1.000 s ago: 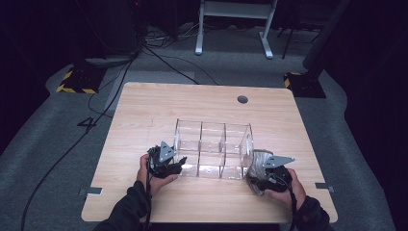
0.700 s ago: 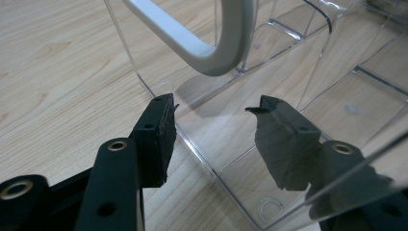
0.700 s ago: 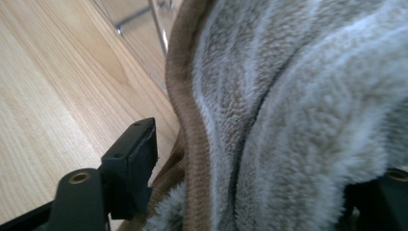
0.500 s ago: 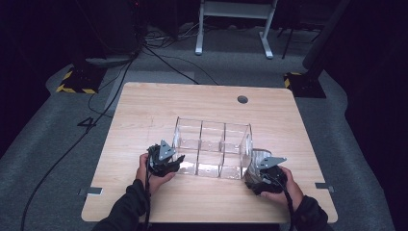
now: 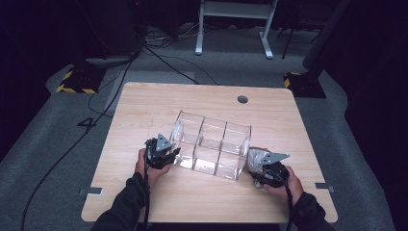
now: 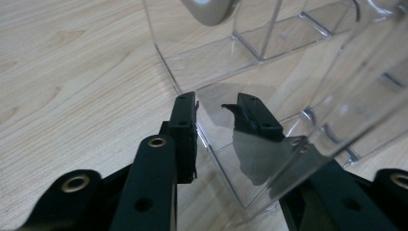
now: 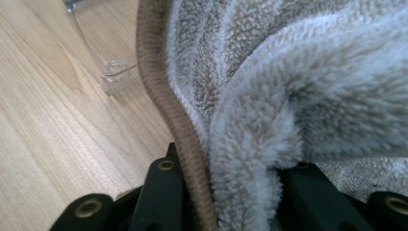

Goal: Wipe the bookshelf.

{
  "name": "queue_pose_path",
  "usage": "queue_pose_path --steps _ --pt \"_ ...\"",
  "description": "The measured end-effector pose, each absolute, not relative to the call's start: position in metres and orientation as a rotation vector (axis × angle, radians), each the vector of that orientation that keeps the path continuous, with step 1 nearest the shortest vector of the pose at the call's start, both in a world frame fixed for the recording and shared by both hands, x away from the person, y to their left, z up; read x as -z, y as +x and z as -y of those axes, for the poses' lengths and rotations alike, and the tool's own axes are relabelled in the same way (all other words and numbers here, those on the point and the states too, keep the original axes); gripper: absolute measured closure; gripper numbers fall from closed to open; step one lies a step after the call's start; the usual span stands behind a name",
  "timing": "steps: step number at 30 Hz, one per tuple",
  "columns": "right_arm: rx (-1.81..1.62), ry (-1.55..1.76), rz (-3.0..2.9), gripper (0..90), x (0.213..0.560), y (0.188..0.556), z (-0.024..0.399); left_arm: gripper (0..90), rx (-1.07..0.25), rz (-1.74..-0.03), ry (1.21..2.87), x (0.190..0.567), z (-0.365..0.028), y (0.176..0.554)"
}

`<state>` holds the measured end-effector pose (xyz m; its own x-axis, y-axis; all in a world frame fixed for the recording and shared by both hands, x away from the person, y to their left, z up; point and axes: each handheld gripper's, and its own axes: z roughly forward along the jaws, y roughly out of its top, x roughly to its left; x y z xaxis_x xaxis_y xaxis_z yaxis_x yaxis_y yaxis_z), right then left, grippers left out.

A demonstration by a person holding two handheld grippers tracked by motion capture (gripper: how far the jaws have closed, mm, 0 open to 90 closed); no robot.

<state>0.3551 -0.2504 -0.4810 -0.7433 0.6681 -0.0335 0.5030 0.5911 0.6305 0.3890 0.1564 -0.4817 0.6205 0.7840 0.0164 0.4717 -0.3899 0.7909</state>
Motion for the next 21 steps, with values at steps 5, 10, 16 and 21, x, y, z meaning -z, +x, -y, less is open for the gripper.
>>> queue_pose_path --steps 5,10,16,21 --pt "-1.021 0.954 -2.467 72.8 0.468 0.352 0.26 78.3 -0.492 -0.986 2.041 0.482 -0.164 0.395" --pt "-1.172 0.898 -2.336 72.7 0.445 0.346 0.267 81.8 -0.48 -0.973 2.042 0.482 -0.165 0.396" --pt "-1.26 0.825 -2.28 72.5 0.428 0.338 0.265 82.3 -0.491 -0.965 2.046 0.482 -0.164 0.396" --pt "-1.194 0.81 -2.37 72.5 0.447 0.34 0.254 78.3 -0.475 -0.949 2.042 0.483 -0.163 0.397"
